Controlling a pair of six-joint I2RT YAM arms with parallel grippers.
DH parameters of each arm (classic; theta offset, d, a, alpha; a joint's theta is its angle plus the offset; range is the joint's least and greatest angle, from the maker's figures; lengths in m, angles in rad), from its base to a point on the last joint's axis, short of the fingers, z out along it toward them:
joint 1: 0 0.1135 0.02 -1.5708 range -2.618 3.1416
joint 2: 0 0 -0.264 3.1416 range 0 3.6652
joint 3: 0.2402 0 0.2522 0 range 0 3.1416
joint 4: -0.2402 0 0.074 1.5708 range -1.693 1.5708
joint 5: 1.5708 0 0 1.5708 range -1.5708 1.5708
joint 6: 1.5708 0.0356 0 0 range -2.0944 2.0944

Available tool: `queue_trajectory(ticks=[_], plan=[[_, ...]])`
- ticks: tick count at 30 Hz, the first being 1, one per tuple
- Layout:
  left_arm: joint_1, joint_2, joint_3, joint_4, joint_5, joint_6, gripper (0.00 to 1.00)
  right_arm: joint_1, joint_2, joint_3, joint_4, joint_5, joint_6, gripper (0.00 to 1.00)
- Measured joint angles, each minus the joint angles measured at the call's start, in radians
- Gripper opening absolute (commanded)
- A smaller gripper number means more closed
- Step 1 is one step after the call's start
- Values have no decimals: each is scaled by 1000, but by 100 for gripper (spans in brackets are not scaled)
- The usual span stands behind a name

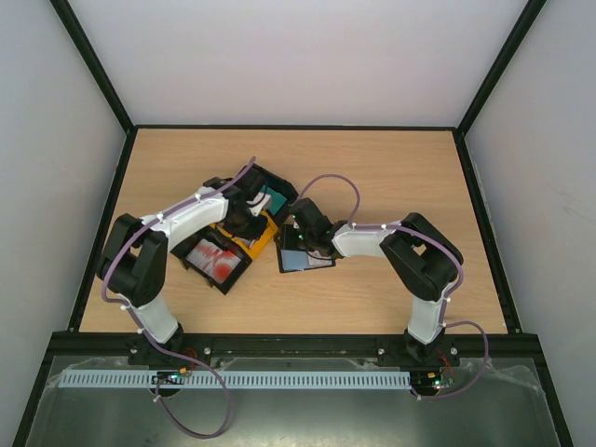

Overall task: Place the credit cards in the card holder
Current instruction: Pick up the credit card from the storage box, then place the credit card in the storage box.

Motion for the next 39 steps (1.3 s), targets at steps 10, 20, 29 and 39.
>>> queue_trajectory(ticks=[10,20,29,39], plan=[[0,-20,3,-16,-66,-21,2,0,-6,0,-8,3,0,41],[34,-167,26,-26,-128,-64,2,-23,-100,0,-38,-31,-4,50],[238,-393,-27,56,19,-145,3,-58,-154,0,202,-260,113,71],[440,-506,-107,179,407,-249,3,-30,21,53,703,-437,490,80]])
